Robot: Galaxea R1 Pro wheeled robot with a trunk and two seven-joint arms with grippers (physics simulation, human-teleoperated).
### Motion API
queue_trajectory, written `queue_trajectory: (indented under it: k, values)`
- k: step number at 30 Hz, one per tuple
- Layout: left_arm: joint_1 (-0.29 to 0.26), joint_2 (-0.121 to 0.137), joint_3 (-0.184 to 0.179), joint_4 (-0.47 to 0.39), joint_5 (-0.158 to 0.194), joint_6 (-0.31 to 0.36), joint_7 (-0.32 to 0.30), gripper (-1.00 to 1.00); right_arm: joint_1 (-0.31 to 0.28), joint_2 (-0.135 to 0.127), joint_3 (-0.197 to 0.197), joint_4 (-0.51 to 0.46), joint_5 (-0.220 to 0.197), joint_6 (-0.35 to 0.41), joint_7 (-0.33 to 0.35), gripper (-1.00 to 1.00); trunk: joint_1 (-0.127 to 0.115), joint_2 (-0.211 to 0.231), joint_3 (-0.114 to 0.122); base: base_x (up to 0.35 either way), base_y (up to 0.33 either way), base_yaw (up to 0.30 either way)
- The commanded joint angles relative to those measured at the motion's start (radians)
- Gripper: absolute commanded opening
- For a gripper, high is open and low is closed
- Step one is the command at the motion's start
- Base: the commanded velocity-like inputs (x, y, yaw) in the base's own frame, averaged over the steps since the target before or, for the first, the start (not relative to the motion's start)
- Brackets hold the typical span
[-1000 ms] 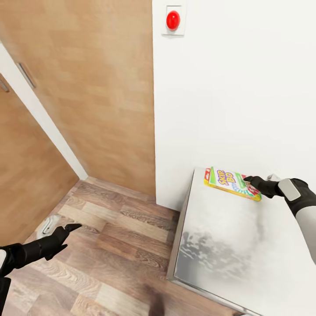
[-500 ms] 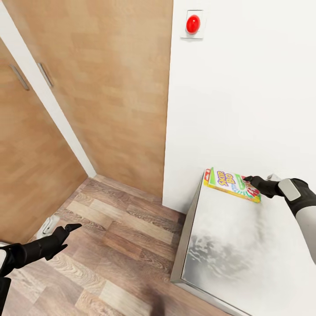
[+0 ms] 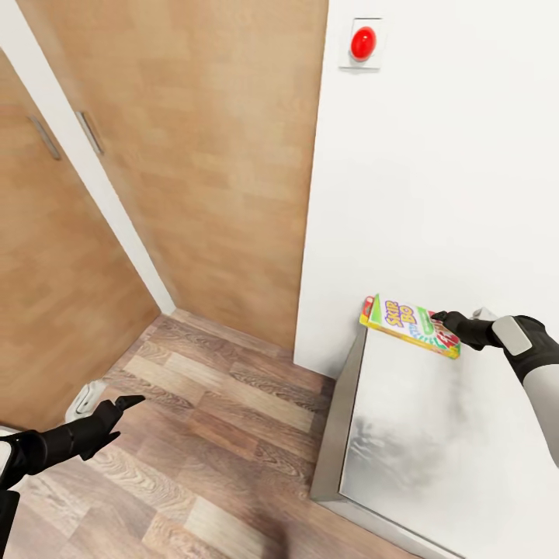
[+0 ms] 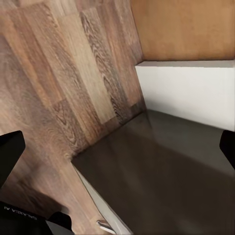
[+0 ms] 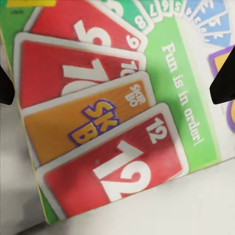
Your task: Put all the toys in the child's room - the three board games (two on the bed and one on the table), the two jigsaw puzzles on the table, and the tennis ball on the table - inside the toy box on the table in the child's room.
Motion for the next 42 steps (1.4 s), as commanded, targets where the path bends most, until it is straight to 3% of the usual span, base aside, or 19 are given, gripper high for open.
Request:
queue_trajectory:
  k: [1, 12, 21, 42]
  values:
    - [-0.001, 0.000, 0.001, -0.001, 0.010, 0.003, 0.011, 1.00, -0.001, 0.000, -0.005, -0.001, -0.002, 0.006, -0.001, 1.00, 0.000, -0.001, -0.001, 0.000, 0.071, 0.000]
    - [-0.001, -0.001, -0.001, -0.001, 0.010, 0.003, 0.011, 1.00, -0.001, 0.000, -0.005, -0.001, -0.002, 0.006, -0.001, 1.00, 0.000, -0.001, -0.001, 0.001, 0.015, 0.000]
    - [-0.001, -0.001, -0.027, -0.001, 0.007, 0.001, 0.012, 1.00, -0.001, 0.000, -0.005, -0.001, -0.002, 0.006, -0.001, 1.00, 0.000, -0.001, -0.001, 0.136, 0.001, 0.003]
    - [-0.001, -0.002, -0.030, 0.000, 0.008, 0.000, 0.011, 1.00, 0.010, -0.004, -0.015, -0.004, -0.001, -0.001, -0.002, 1.00, 0.000, -0.001, -0.001, 0.006, 0.000, 0.058]
